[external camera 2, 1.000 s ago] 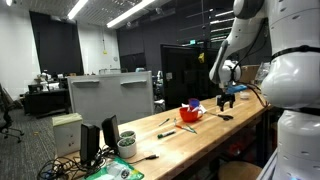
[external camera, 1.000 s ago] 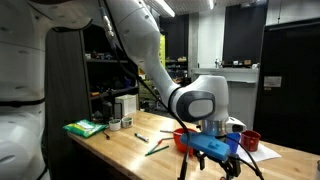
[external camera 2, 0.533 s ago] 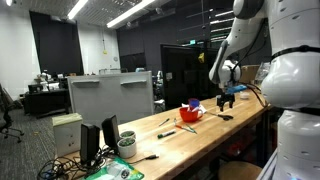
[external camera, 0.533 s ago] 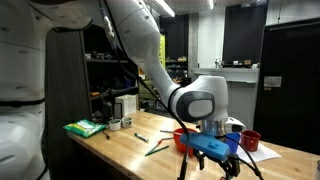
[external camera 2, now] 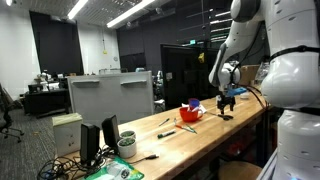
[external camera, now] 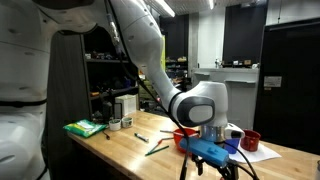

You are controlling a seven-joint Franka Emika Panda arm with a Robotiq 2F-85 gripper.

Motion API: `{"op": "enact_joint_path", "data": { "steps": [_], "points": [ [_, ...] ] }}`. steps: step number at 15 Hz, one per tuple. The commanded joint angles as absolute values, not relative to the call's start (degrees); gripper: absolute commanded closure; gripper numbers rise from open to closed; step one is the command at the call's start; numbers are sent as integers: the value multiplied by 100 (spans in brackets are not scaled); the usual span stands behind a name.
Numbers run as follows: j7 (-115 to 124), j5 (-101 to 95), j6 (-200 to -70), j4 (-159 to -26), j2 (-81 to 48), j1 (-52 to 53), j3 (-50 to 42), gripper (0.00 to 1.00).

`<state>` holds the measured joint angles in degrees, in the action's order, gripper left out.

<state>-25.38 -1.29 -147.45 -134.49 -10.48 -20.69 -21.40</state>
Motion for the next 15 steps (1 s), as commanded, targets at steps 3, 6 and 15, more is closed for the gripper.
{"op": "enact_joint_path", "data": {
  "steps": [3,6,15],
  "points": [
    [-2462,-223,-14731,-13284,-1282,-2239,-2042,0],
    [-2454,-251,-14738,-13244,-1354,-2266,-2036,0],
    [-2412,-380,-14752,-13168,-1461,-2256,-2014,37]
  ]
}}
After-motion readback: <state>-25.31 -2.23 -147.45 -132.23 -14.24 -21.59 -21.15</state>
